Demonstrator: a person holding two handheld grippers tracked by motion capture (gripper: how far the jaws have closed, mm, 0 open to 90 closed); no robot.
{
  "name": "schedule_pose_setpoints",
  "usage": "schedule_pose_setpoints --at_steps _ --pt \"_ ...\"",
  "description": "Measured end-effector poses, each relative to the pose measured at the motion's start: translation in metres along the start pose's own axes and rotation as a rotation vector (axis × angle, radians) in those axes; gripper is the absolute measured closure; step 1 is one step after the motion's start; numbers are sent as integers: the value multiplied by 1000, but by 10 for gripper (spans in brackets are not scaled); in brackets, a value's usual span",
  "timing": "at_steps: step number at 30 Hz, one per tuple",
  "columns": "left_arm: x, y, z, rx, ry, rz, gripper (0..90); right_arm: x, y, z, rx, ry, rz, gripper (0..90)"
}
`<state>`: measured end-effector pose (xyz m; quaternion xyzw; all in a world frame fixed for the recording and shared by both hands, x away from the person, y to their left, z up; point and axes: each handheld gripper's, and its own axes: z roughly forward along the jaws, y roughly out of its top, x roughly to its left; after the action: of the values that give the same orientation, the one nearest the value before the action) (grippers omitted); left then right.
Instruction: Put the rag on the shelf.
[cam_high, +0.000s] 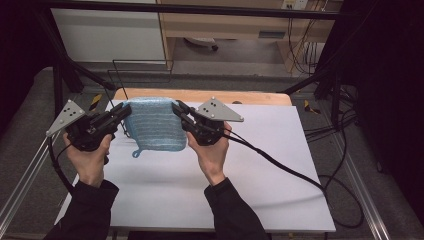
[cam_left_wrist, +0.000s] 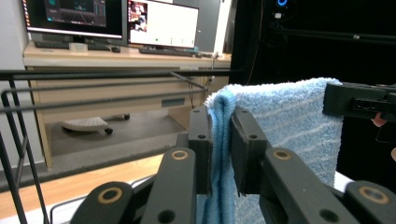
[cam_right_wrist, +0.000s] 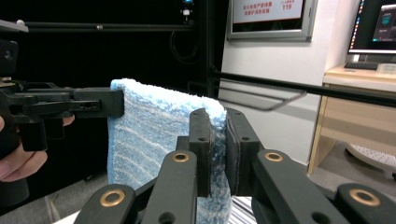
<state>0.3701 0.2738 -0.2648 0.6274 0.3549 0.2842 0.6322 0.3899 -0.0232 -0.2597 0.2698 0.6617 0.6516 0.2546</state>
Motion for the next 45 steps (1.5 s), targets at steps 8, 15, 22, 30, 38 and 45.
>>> schedule_pose_setpoints --at_steps 8,15,22,30,38,45 --pt "4 13 3 -44 9 -4 793 -1 16 7 -39 -5 -19 828" --pt "9 27 5 -68 28 -3 793 -1 31 15 -57 -6 -39 827" --pt "15 44 4 -87 40 9 793 1 44 23 -79 0 -45 828" --pt "22 60 5 -119 47 15 793 -1 58 35 -109 0 -57 828" --pt "28 73 6 -153 57 16 794 -2 70 46 -138 -7 -60 828" --pt "33 89 9 -168 68 26 794 -5 84 55 -160 -9 -64 828"
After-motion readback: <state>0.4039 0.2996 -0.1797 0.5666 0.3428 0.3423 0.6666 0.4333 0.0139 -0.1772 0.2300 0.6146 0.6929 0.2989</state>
